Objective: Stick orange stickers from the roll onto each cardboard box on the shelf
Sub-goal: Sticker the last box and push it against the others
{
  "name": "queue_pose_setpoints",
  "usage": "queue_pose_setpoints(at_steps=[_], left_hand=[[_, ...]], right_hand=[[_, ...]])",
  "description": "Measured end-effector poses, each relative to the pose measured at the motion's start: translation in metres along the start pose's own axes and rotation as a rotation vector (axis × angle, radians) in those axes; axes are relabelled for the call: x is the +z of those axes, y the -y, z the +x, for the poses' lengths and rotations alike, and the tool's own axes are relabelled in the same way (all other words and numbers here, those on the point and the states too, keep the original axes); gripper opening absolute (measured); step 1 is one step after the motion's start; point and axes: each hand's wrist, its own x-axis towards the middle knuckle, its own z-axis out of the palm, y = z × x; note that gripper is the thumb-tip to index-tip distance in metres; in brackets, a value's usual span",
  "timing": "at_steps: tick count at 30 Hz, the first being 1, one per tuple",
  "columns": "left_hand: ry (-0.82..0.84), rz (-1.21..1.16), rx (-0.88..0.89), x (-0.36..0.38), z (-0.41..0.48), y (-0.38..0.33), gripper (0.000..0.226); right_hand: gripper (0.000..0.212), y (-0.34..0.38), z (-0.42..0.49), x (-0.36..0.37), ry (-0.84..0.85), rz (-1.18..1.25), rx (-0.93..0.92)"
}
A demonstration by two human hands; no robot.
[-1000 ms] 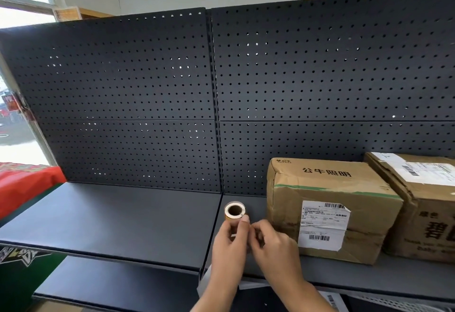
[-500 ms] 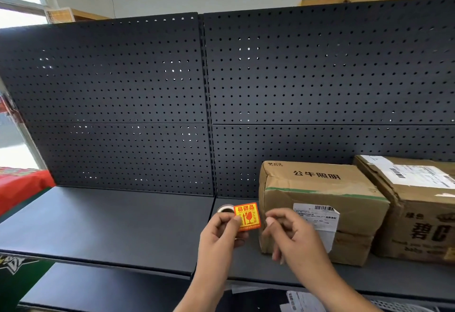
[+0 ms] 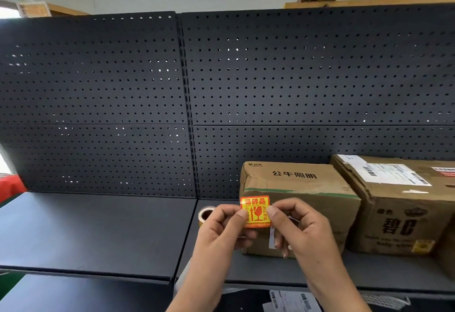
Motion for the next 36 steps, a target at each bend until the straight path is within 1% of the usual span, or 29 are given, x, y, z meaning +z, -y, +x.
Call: queue_pose_setpoints(at_steps=[3,5,10,13,17,22,24,26,28,33,36], left_hand=[[0.001,0.022,-0.003,0.006,0.0,-0.001,0.015],[0.002,0.083,0.022,0.009,0.001,-0.001,0.014],[-0.008,0.345,0.227,0.014,0.003,0.003,0.015],[-0.046,0.395,0.269,0.019,0.007,0.005,0.013],[-0.053,0.493,0.299,0.033,0.014,0.011,0.011],[-0.068,0.52,0.322,0.059,0.026,0.01,0.005],[-0.052,0.486,0.306,0.067,0.031,0.009,0.006],[-0.027,0.448,0.288,0.074,0.035,0.007,0.008],[-0.01,0.438,0.294,0.08,0.038,0.004,0.008],[0.02,0.508,0.357,0.098,0.049,-0.003,0.007],[0.014,0.579,0.37,0.11,0.061,0.0,0.009]], right_hand=[[0.004,-0.006,0.001,-0.002,-0.032,0.019,0.016],[0.004,-0.01,0.002,-0.006,-0.047,-0.001,0.02],[0.01,-0.015,0.003,-0.017,-0.049,-0.025,0.036],[0.007,-0.014,0.003,-0.024,-0.027,-0.025,0.043],[0.009,-0.014,0.01,-0.041,-0.086,-0.074,0.022],[0.008,-0.01,0.024,-0.065,-0.093,-0.127,-0.005],[0.007,-0.006,0.028,-0.074,-0.084,-0.116,-0.026],[0.002,0.0,0.032,-0.083,-0.067,-0.093,-0.045],[0.004,0.005,0.037,-0.092,-0.07,-0.094,-0.06],[0.007,0.008,0.049,-0.109,-0.101,-0.148,-0.097],[0.019,0.006,0.056,-0.122,-0.136,-0.16,-0.101]])
